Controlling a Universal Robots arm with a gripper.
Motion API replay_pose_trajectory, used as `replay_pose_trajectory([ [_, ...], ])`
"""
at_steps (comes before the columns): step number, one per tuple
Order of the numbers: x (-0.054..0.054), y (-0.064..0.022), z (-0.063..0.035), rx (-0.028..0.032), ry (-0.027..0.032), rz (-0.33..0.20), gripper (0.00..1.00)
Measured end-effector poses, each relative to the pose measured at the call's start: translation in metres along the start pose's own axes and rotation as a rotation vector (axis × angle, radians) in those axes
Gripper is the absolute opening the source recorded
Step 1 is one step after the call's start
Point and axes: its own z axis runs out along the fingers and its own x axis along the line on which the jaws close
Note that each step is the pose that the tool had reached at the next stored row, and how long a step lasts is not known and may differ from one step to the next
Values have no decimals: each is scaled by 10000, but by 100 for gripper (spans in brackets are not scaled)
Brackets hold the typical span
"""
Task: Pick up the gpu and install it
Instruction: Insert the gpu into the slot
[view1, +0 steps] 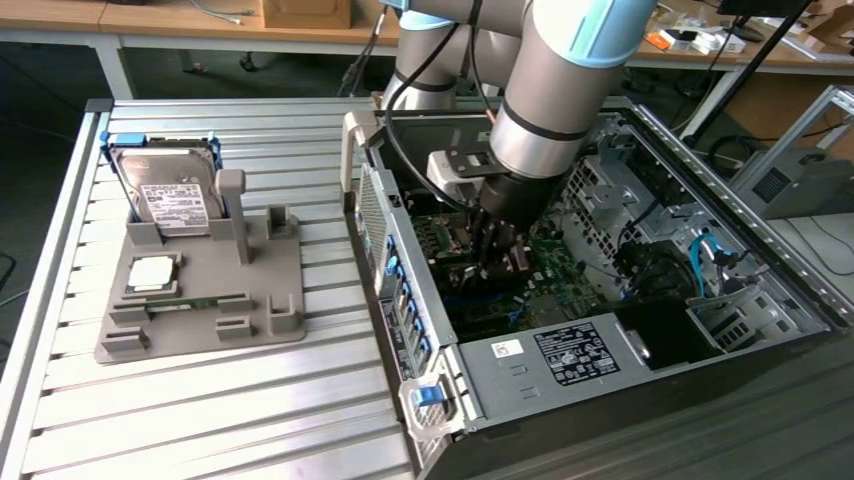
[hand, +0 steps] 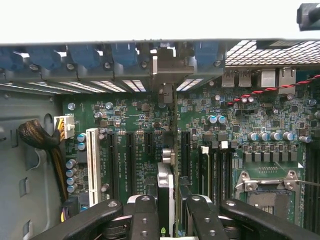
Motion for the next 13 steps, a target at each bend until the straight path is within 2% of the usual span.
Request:
replay_pose_trajectory([
  [13,0,0,17,-1,3,0,27],
])
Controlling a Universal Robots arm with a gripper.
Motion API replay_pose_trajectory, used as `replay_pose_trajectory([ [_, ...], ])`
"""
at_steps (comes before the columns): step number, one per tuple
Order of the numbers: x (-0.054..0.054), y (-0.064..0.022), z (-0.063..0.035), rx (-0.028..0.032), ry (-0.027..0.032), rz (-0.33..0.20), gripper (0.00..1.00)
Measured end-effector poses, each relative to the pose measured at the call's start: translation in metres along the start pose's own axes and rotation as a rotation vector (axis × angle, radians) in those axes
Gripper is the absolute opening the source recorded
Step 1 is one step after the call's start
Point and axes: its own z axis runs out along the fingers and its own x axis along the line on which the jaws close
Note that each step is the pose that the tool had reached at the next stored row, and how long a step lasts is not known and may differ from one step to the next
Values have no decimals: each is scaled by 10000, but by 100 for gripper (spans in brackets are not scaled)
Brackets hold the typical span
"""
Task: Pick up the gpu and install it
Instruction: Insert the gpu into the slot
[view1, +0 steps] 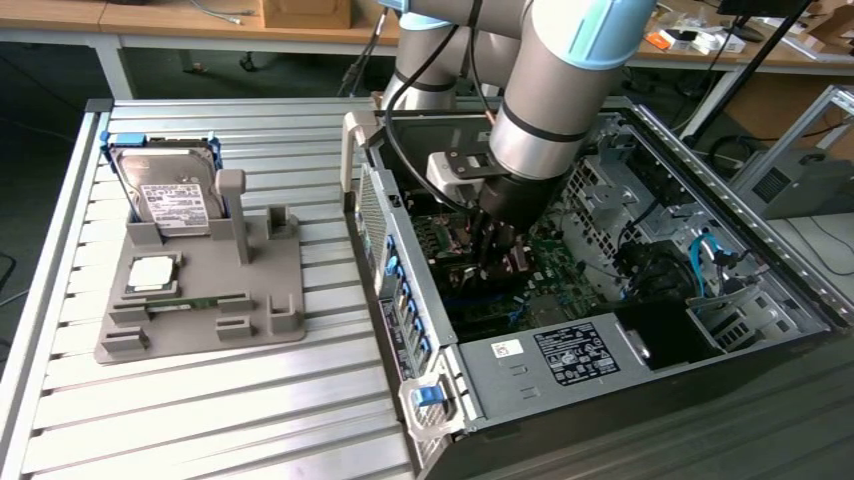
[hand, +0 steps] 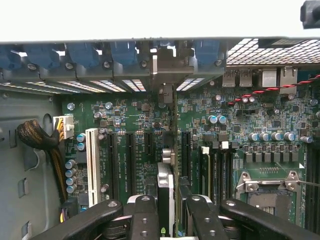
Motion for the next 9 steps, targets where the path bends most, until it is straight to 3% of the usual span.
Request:
replay_pose_trajectory([
  [9,0,0,12,0,1,0,27],
])
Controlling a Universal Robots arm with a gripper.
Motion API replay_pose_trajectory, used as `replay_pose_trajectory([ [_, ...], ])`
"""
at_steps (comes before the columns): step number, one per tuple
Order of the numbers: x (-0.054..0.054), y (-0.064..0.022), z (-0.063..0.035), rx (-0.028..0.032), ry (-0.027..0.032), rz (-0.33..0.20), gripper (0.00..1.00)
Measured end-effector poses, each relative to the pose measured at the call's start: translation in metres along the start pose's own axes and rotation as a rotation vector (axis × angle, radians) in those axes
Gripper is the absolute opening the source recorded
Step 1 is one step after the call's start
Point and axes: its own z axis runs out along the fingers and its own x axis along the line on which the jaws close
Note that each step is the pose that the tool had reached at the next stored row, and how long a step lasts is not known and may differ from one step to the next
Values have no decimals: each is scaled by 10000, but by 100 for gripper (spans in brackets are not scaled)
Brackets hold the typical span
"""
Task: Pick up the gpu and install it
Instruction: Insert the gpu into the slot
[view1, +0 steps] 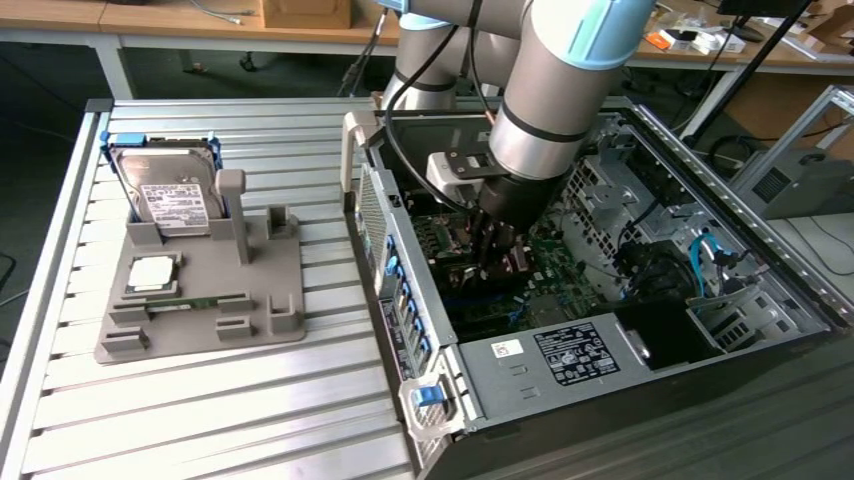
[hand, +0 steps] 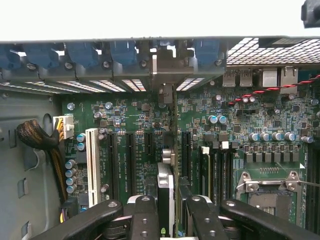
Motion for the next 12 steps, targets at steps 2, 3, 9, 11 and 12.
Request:
replay_pose_trajectory([
  [2,0,1,1,1,-2,0,27],
  [3,0,1,1,1,-2,0,27],
  [9,-1,7,6,9,160,3,27],
  [11,-1,6,3,5,207,0,27],
  [12,-1,6,2,5,208,0,27],
])
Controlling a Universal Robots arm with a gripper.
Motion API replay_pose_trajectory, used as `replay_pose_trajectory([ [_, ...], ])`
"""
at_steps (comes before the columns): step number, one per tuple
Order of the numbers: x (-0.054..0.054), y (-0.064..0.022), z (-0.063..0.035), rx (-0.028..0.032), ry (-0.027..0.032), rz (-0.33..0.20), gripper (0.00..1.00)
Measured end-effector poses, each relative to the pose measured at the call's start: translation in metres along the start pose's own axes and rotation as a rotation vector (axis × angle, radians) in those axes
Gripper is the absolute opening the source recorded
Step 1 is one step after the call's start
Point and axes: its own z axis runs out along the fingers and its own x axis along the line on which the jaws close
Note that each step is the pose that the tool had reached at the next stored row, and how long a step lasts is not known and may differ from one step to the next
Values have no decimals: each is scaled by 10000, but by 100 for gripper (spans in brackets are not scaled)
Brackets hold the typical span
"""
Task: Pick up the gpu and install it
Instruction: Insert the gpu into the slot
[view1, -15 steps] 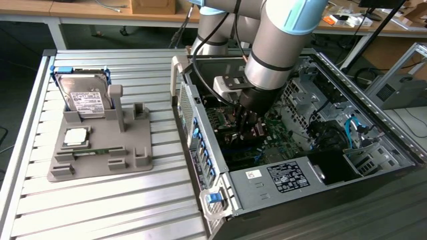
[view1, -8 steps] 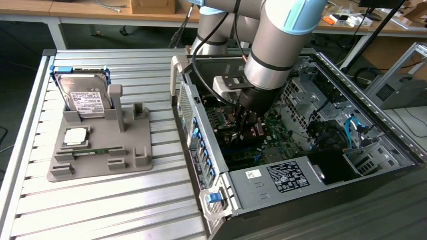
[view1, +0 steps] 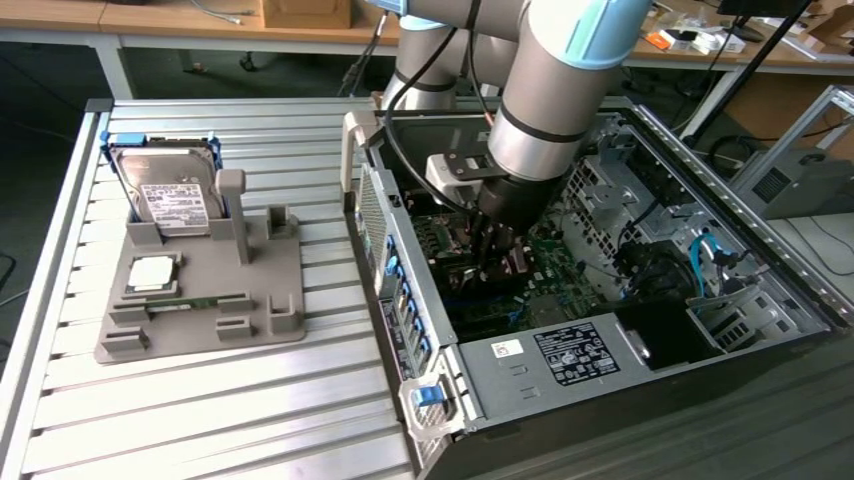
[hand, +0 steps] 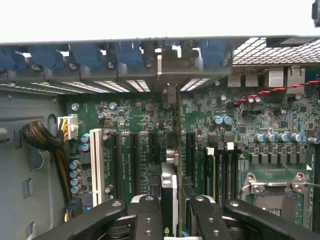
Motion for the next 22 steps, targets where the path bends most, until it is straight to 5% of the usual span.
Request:
replay_pose_trajectory([
  [18,-1,0,16,3,-5,1,27],
  [22,-1,0,15,1,-1,1,40],
])
